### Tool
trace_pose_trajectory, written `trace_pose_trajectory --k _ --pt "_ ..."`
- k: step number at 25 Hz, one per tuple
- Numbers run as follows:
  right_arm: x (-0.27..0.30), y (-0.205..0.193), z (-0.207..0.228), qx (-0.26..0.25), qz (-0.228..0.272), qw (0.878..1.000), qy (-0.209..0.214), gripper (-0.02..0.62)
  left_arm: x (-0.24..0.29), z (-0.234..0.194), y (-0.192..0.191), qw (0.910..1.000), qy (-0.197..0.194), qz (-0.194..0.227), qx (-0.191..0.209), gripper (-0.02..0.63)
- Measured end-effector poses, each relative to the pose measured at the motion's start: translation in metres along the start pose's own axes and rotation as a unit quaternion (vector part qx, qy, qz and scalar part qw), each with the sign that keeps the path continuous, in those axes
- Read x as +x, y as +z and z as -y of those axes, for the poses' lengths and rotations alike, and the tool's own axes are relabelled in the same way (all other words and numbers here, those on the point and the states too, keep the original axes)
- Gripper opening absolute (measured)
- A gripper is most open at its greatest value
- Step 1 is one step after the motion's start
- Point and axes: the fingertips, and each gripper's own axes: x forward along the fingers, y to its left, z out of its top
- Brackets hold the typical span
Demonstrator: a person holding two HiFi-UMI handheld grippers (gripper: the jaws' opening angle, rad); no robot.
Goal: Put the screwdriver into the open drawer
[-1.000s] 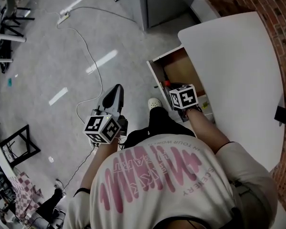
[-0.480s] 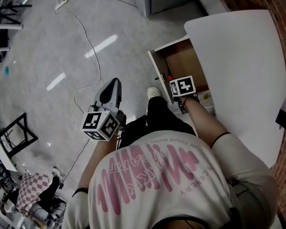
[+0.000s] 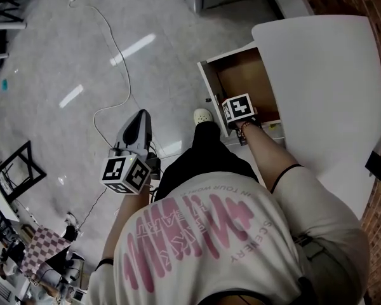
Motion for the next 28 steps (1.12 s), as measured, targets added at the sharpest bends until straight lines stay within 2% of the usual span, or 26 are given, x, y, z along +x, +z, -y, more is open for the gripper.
trace_pose_trajectory --k 6,11,28 --pt "0.014 0.006 0.013 -0.002 -0.019 1.000 -0.007 0.110 0.003 -0.018 -0.012 0.9996 0.017 -0.012 -0.021 0.000" --pt "0.024 0.008 0.024 -0.010 -0.042 0.999 -0.011 0.110 0.008 -0.026 -0.011 0.9994 0.023 -0.015 -0.020 0.000" --pt "0.039 0.000 0.040 0.022 -0.062 0.998 -0.012 0.112 0.033 -0.014 -0.016 0.9990 0.009 -0.043 -0.010 0.000"
